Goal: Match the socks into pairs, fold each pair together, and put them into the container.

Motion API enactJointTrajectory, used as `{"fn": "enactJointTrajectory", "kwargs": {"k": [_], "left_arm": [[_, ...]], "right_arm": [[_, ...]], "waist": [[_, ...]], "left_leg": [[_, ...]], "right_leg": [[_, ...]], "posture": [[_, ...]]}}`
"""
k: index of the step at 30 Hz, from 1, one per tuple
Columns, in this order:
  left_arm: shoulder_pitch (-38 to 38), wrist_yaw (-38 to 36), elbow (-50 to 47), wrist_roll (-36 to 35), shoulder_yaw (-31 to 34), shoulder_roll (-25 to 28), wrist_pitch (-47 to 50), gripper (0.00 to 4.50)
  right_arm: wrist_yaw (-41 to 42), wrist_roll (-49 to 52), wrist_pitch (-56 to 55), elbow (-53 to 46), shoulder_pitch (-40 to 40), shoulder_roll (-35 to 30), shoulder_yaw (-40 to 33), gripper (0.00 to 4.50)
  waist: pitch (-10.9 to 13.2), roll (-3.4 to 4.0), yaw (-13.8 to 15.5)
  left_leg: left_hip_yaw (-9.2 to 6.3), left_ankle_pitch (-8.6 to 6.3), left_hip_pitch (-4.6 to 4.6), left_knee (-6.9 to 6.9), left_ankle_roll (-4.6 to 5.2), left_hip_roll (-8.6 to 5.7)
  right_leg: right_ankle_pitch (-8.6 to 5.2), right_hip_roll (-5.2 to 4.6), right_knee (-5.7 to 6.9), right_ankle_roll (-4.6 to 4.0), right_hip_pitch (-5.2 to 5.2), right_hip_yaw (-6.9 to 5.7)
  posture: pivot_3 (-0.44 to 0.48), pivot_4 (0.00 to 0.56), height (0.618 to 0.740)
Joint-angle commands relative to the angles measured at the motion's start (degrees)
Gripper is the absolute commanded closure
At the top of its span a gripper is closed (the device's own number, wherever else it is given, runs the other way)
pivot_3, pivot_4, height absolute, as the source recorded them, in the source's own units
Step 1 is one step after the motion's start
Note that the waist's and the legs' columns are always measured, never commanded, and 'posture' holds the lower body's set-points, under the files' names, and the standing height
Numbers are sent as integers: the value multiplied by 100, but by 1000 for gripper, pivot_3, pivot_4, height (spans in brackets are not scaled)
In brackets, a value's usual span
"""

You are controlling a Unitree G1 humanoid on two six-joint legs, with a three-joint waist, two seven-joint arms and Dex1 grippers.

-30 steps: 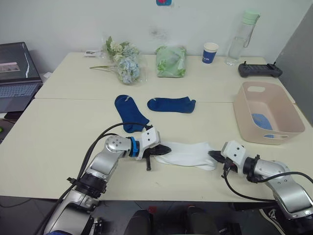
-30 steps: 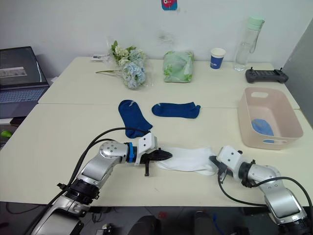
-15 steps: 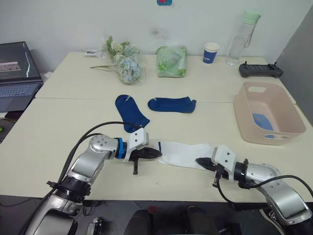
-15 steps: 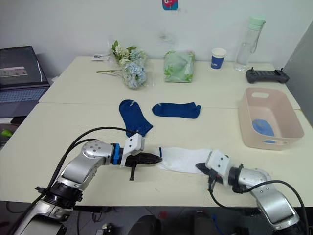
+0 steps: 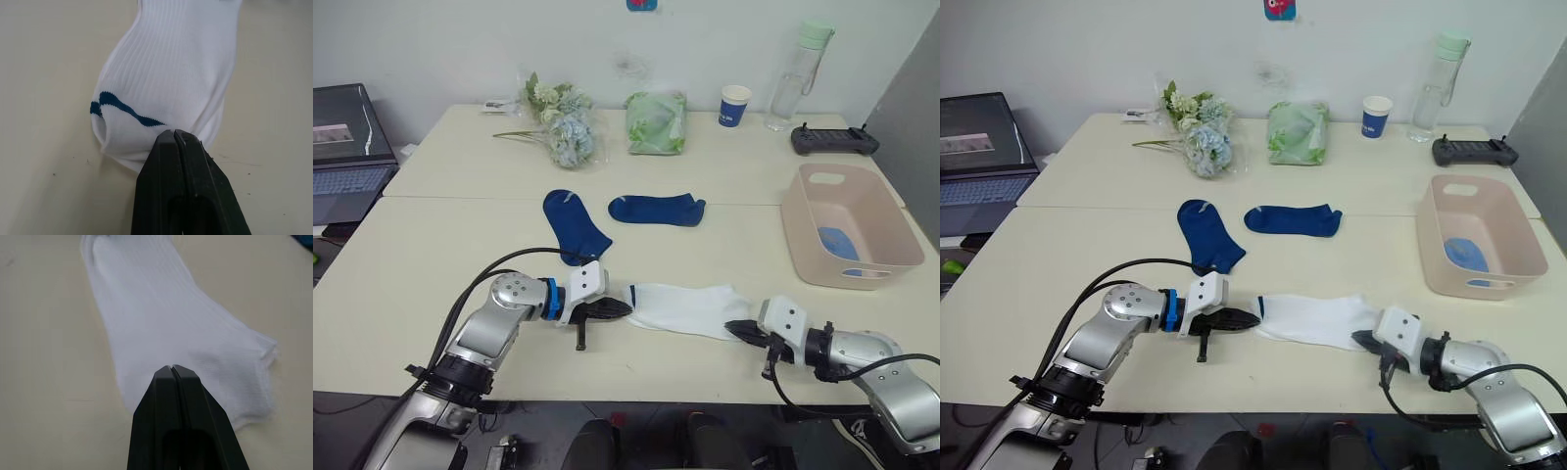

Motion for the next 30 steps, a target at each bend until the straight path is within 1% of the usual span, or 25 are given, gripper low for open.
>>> {"fn": "enactJointTrajectory", "kwargs": {"k": [1,2,5,8,13,14,18,21,24,25,30], "left_arm": [[77,-19,-592,-363,295,52,181,4500],[115,-18,-711,-420,331,72,229,4500],[201,24,-924,-480,390,141,322,4500],[302,71,-1114,-573,473,184,397,4500],[418,277,-1322,-543,435,102,467,4500],[428,300,-1342,-546,425,92,478,4500],[438,374,-1390,-563,425,86,513,4500],[459,399,-1383,-560,443,95,491,4500],[469,423,-1366,-553,430,91,467,4500],[469,438,-1360,-550,422,81,460,4500],[447,465,-1301,-535,420,53,424,4500]], "right_arm": [[-176,758,736,-492,-116,40,-582,4125],[-270,906,928,-497,-128,78,-716,3941],[-471,1012,1270,-428,-114,74,-880,2912],[-787,841,1393,-174,-229,186,-838,1867],[-952,780,1647,117,-356,374,-530,83],[-962,781,1699,144,-367,378,-493,35],[-803,972,2163,152,-358,214,-418,35],[-988,1443,2747,266,-509,423,-762,35],[-1174,2036,3443,323,-713,673,-1150,655],[-1217,2122,3556,318,-741,722,-1199,952],[-1353,2292,3772,301,-788,797,-1230,2762]], "waist": [[0,0,-1],[0,0,2],[0,0,12],[0,0,4],[0,1,1],[0,1,2],[0,1,3],[0,1,3],[0,1,2],[0,1,2],[0,1,3]], "left_leg": [[-1,0,0,0,0,0],[-3,0,-1,0,0,0],[-7,0,-3,0,0,0],[-5,0,-2,-1,0,-1],[-3,0,-2,-1,0,-1],[-4,0,-2,-1,0,-1],[-2,0,-3,-1,0,-3],[-3,0,-1,-1,0,-2],[-4,0,-1,-2,0,0],[-4,0,-2,-2,0,0],[-3,-1,-3,-2,1,-2]], "right_leg": [[0,0,0,0,0,0],[0,-1,0,0,0,2],[0,-3,-5,0,2,9],[0,-3,-3,0,2,11],[0,-2,-2,0,0,13],[0,-2,-2,0,0,13],[0,-2,-3,0,0,12],[0,-2,-3,0,2,9],[0,-2,-2,0,1,11],[0,-2,-2,0,1,12],[0,-2,-3,0,0,12]], "posture": [[0,150,740],[0,150,740],[0,150,740],[0,150,740],[0,150,740],[0,150,740],[0,150,740],[0,150,740],[0,150,740],[0,150,740],[0,150,740]]}}
